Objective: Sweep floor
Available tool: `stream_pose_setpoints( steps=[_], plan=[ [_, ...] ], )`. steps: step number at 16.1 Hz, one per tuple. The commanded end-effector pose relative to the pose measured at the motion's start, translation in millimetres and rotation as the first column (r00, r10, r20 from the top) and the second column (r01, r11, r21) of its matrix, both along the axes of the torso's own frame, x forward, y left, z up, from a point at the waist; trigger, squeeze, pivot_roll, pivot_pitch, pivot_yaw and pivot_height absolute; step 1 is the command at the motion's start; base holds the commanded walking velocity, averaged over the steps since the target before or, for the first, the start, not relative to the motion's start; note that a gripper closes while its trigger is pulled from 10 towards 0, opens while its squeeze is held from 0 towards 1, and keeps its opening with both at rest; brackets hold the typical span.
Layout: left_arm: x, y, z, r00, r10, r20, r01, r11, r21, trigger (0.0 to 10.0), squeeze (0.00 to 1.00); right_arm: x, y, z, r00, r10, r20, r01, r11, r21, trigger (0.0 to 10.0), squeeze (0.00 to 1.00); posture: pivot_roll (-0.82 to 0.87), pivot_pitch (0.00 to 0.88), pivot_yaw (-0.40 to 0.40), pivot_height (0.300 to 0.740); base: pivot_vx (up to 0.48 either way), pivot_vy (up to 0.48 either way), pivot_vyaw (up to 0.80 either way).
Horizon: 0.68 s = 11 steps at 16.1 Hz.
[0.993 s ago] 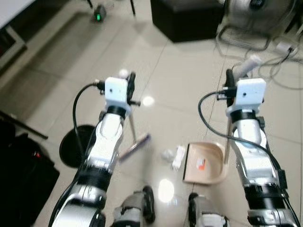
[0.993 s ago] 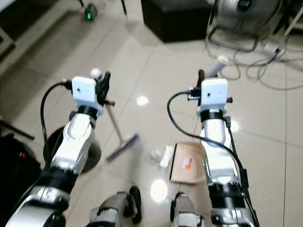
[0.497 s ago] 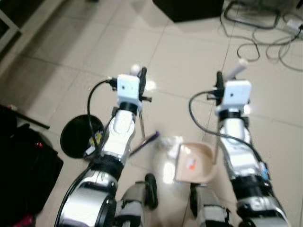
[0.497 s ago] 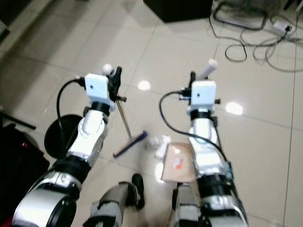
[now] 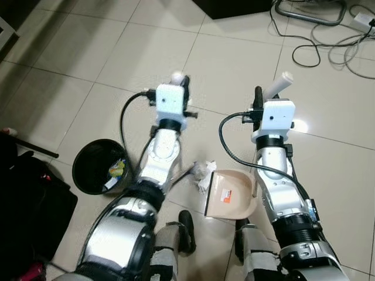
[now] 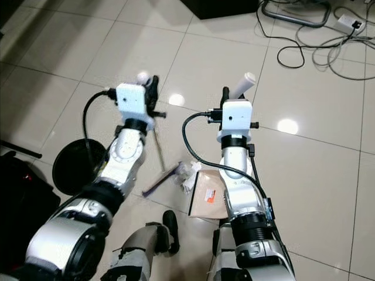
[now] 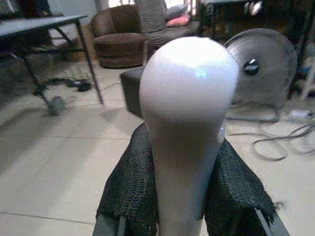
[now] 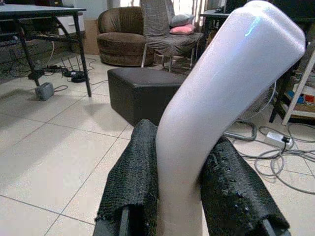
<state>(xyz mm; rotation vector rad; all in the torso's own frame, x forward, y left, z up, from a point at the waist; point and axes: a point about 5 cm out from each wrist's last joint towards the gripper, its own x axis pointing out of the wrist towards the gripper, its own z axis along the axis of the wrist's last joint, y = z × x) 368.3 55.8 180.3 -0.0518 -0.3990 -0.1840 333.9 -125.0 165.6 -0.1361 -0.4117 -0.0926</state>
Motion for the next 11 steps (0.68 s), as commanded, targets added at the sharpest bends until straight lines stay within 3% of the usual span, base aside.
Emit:
stream_pose_setpoints(
  steps=[1,3,6,7,11],
  plan=[
    [-4.6,-14.4,1,0.996,-0.093,-0.003,0.093,0.99,-0.11,10.0,0.0,-3.5,6.6,-20,0.996,0.014,-0.084,-0.014,1.0,0.003,10.0,0.0,0.06,0.433,0.173,0.74,0.0,0.0,0.0],
    [-10.8,-32.7,10,0.962,-0.271,0.044,0.274,0.944,-0.183,10.0,0.0,-4.0,6.3,-22,0.996,0.015,-0.091,-0.015,1.0,-0.001,10.0,0.0,0.06,0.434,0.169,0.74,0.0,0.0,0.0],
    [-18.5,-43.2,15,0.906,-0.412,0.097,0.423,0.892,-0.162,10.0,0.0,-3.3,6.1,-22,0.995,0.016,-0.094,-0.016,1.0,-0.006,10.0,0.0,0.06,0.432,0.164,0.74,0.0,0.0,0.0],
    [-23.0,-45.8,18,0.866,-0.486,0.122,0.5,0.854,-0.147,10.0,0.0,-1.8,5.0,-23,0.995,0.015,-0.097,-0.016,1.0,-0.009,10.0,0.0,0.06,0.419,0.161,0.74,0.0,0.0,0.0],
    [-32.4,-34.0,34,0.762,-0.627,0.162,0.645,0.756,-0.111,10.0,0.0,5.2,-1.4,-20,0.995,0.007,-0.098,-0.008,1.0,-0.009,10.0,0.0,0.07,0.38,0.155,0.74,0.0,0.0,0.0]
  ],
)
